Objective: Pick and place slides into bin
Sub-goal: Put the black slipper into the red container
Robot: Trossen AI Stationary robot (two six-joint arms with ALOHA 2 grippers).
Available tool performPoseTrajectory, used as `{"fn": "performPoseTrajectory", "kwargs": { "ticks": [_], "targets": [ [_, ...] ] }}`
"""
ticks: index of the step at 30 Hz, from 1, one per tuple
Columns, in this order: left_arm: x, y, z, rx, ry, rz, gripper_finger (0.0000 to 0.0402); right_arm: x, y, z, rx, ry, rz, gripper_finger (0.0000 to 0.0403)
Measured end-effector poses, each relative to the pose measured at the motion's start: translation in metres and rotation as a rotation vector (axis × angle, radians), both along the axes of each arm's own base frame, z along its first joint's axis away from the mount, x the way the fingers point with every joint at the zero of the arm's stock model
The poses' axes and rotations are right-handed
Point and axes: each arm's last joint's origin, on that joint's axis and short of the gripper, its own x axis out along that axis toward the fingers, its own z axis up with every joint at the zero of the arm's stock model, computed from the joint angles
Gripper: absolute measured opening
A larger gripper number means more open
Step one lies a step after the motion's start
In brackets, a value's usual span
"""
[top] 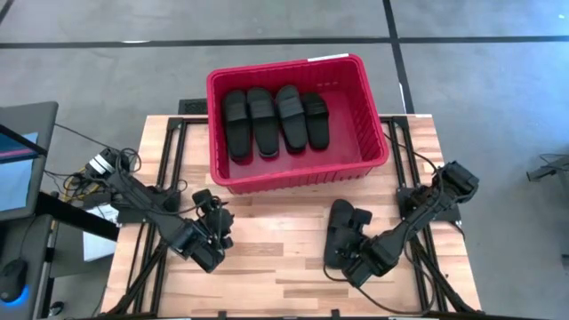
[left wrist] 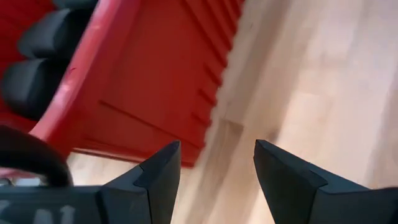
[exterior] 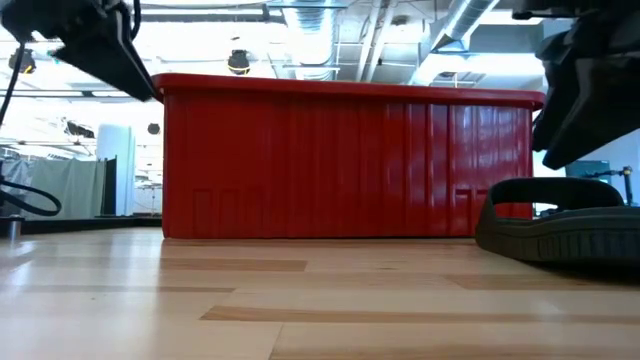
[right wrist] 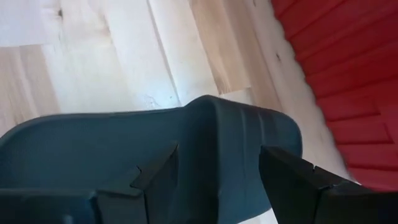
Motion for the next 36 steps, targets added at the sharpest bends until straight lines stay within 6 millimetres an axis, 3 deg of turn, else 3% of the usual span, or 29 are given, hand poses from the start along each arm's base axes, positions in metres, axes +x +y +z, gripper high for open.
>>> {"fn": "performPoseTrajectory", "kwargs": {
  "ticks": [9,36],
  "targets": [
    [-0.001,0.021,-0.03,0.03,0.002,0.084,0.0192,0.0,0.0,0.0,-0.01,-0.002,-0.002,0.0207],
    [0.005,0.056,-0.037,0.161,0.003,0.209,0.0192,-0.001,-0.001,0.0,-0.006,-0.002,-0.016,0.0207]
  ]
}}
